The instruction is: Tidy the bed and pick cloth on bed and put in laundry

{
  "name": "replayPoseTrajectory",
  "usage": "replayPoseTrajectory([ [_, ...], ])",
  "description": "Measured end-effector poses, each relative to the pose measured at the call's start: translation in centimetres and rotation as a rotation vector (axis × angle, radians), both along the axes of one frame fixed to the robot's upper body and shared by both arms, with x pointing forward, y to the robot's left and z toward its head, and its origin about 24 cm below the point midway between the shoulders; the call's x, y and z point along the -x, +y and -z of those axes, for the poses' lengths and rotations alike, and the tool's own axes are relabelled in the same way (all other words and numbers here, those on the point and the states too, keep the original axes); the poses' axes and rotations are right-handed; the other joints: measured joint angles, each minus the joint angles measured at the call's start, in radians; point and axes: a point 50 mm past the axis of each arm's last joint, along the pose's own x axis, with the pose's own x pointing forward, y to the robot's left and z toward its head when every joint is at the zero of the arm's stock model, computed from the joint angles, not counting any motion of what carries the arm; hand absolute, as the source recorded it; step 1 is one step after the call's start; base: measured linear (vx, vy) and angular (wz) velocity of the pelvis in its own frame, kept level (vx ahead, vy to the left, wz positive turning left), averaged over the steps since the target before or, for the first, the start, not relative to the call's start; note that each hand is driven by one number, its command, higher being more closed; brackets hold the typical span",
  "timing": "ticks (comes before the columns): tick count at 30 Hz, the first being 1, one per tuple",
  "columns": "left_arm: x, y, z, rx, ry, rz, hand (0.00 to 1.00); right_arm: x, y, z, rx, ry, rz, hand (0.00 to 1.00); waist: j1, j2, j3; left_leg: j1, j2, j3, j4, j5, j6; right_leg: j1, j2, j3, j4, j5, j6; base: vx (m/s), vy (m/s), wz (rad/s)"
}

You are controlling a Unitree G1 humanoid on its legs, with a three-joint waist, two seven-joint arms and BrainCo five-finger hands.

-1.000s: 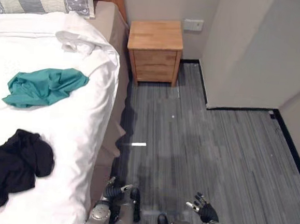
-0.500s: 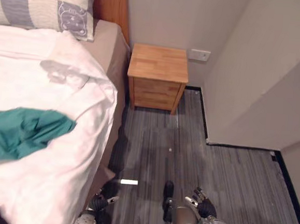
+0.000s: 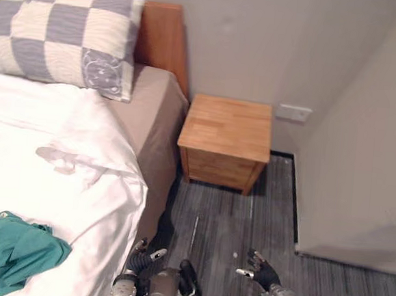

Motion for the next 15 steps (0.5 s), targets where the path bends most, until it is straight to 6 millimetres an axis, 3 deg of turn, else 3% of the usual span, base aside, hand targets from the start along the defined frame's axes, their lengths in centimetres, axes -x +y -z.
replayPoseTrajectory([
  [1, 0.1, 0.1, 0.1, -0.006, 0.012, 0.000, 0.00, -0.7, 0.3, -0.5, -0.005, -0.046, 0.008, 0.00, -0.003, -0.004, 0.007, 0.062, -0.029, -0.082, -0.030, -0.001, 0.001, -0.054, -0.030, 0.018, 0.161, -0.024, -0.026, 0.41, -0.018, 1.30],
  [2, 0.3, 0.1, 0.1, -0.007, 0.016, -0.010, 0.00, -0.8, 0.5, -0.7, -0.004, -0.061, 0.001, 0.00, -0.003, -0.001, 0.010, 0.093, -0.034, -0.127, -0.044, -0.001, 0.000, -0.054, -0.023, 0.020, 0.161, -0.033, -0.042, 0.52, -0.090, 2.04],
  [4, 0.3, 0.8, 0.1, -0.023, 0.013, -0.029, 0.00, -2.1, 1.2, -2.7, 0.008, -0.217, 0.016, 0.00, -0.022, 0.034, 0.029, 0.181, -0.013, -0.344, -0.091, 0.011, -0.021, -0.063, 0.093, 0.116, -0.055, -0.045, -0.054, 0.48, -0.191, 2.32],
  [5, 0.1, 1.1, -0.1, -0.026, 0.007, -0.030, 0.00, -2.5, 1.2, -3.5, 0.012, -0.265, 0.042, 0.00, -0.030, 0.032, 0.028, 0.187, -0.010, -0.403, -0.095, 0.015, -0.027, -0.075, 0.122, 0.176, -0.120, -0.043, -0.054, 0.48, -0.301, 2.75],
  [6, -0.2, 1.8, -0.3, -0.038, -0.008, -0.038, 0.00, -3.1, 1.1, -5.3, 0.025, -0.369, 0.108, 0.00, -0.050, 0.026, 0.024, 0.180, -0.017, -0.511, -0.095, 0.012, -0.038, -0.120, 0.164, 0.348, -0.230, -0.021, -0.037, 0.37, -0.269, 2.31],
  [7, -0.2, 2.0, -0.4, -0.044, -0.007, -0.037, 0.00, -3.4, 1.0, -6.1, 0.030, -0.416, 0.137, 0.00, -0.057, 0.025, 0.023, 0.174, -0.020, -0.555, -0.089, 0.003, -0.053, -0.136, 0.173, 0.420, -0.269, -0.004, -0.033, 0.44, -0.340, 2.74],
  [8, 0.0, 2.6, -0.4, -0.061, 0.002, -0.039, 0.00, -4.0, 0.9, -7.7, 0.047, -0.499, 0.187, 0.00, -0.071, -0.006, 0.014, 0.162, -0.035, -0.627, -0.066, -0.016, -0.086, -0.147, 0.177, 0.541, -0.349, 0.047, 0.005, 0.37, -0.350, 2.47],
  [9, 1.0, 3.8, -0.2, -0.081, 0.027, -0.063, 0.00, -4.5, 1.1, -9.0, 0.064, -0.562, 0.232, 0.00, -0.061, -0.060, 0.002, 0.159, -0.072, -0.682, -0.025, -0.048, -0.135, -0.142, 0.142, 0.603, -0.452, 0.248, 0.035, 0.38, -0.407, 2.27],
  [10, 1.4, 4.3, -0.2, -0.086, 0.037, -0.084, 0.00, -4.7, 1.2, -9.5, 0.074, -0.587, 0.245, 0.00, -0.052, -0.080, 0.002, 0.158, -0.086, -0.694, -0.006, -0.064, -0.152, -0.143, 0.125, 0.599, -0.453, 0.267, 0.026, 0.33, -0.447, 1.57],
  [11, 2.4, 4.1, 0.2, -0.062, 0.064, -0.145, 0.00, -6.0, 0.9, -10.8, 0.123, -0.651, 0.243, 0.00, -0.032, -0.033, -0.010, 0.135, -0.039, -0.711, 0.044, -0.092, -0.174, -0.127, 0.157, 0.547, -0.453, 0.265, -0.002, 0.26, -0.385, 0.77],
  [12, 3.6, 3.9, 0.5, -0.046, 0.083, -0.181, 0.00, -7.1, 0.6, -12.5, 0.160, -0.721, 0.235, 0.00, -0.010, -0.011, -0.026, 0.119, -0.008, -0.706, 0.053, -0.097, -0.183, -0.112, 0.173, 0.515, -0.489, 0.272, -0.012, 0.22, -0.365, 0.91],
  [13, 5.0, 3.4, 1.0, -0.024, 0.115, -0.214, 0.00, -9.0, 0.5, -15.5, 0.185, -0.846, 0.212, 0.00, -0.008, 0.015, -0.027, 0.109, 0.029, -0.692, 0.040, -0.098, -0.190, -0.070, 0.184, 0.459, -0.546, 0.283, -0.033, 0.14, -0.244, 0.93],
  [15, 5.5, 3.2, 1.1, -0.001, 0.128, -0.225, 0.00, -10.8, -0.1, -18.7, 0.224, -0.957, 0.216, 0.00, -0.011, 0.022, -0.027, 0.099, 0.071, -0.591, 0.026, -0.080, -0.196, -0.039, 0.180, 0.372, -0.560, 0.273, -0.068, 0.05, -0.222, 1.45],
])
